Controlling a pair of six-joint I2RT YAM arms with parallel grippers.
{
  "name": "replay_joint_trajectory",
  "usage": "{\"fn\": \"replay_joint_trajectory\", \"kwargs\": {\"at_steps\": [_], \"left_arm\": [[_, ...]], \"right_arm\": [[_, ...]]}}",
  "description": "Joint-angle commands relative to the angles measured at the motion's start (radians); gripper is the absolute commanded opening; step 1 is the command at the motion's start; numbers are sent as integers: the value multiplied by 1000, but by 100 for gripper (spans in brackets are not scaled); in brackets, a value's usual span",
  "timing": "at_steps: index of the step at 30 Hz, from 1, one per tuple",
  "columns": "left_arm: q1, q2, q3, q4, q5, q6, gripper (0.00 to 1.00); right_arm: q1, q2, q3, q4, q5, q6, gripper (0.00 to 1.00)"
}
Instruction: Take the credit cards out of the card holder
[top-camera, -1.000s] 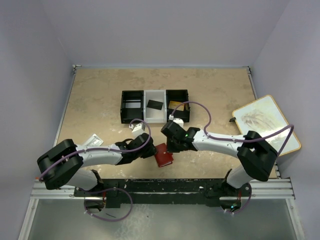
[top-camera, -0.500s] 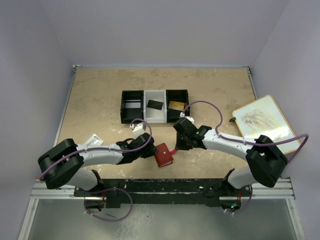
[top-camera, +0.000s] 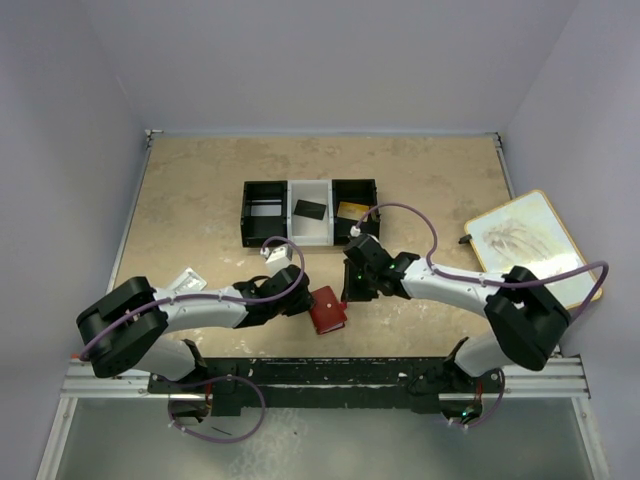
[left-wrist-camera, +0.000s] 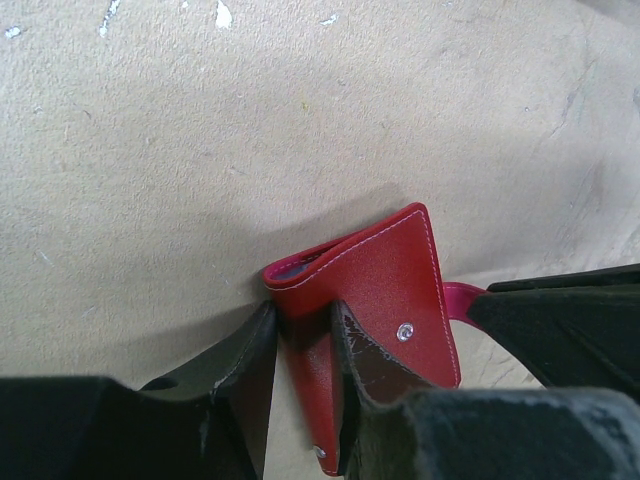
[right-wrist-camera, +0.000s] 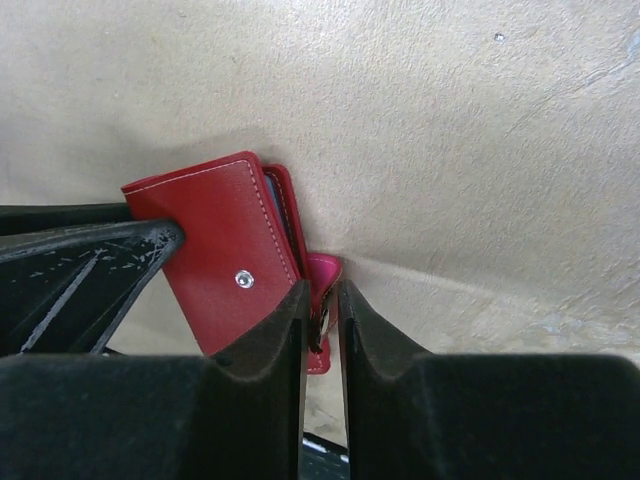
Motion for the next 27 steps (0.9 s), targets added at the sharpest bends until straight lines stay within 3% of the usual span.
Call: {"fn": "replay_joint_trajectory", "kwargs": {"at_steps": [1,7,14,16,18,25,27], "left_arm": [[-3,49,-21,-127,-32,55,23],[-3,38,-16,-132,-37,53,23],[-3,-15,-9,-153,-75,50,24],[-3,-51,1,-182,-108,45,27],[-3,-96,13,-229,-155,40,34],[-3,-314,32,-358,-299,10,76],[-3,-368,36,-409,-345,-7,82]], "right_arm": [[-1,27,4,-19,19,-19,19],[-1,33,-2,-25,23,-23,17],[-1,-26,-5,26,-28,-35,0],[-1,-72,-9,49,-44,-36,0],[-1,-118,-11,73,-63,-39,0],[0,-204,-2,162,-120,-16,0],[2,-209,8,176,-145,-10,0]]}}
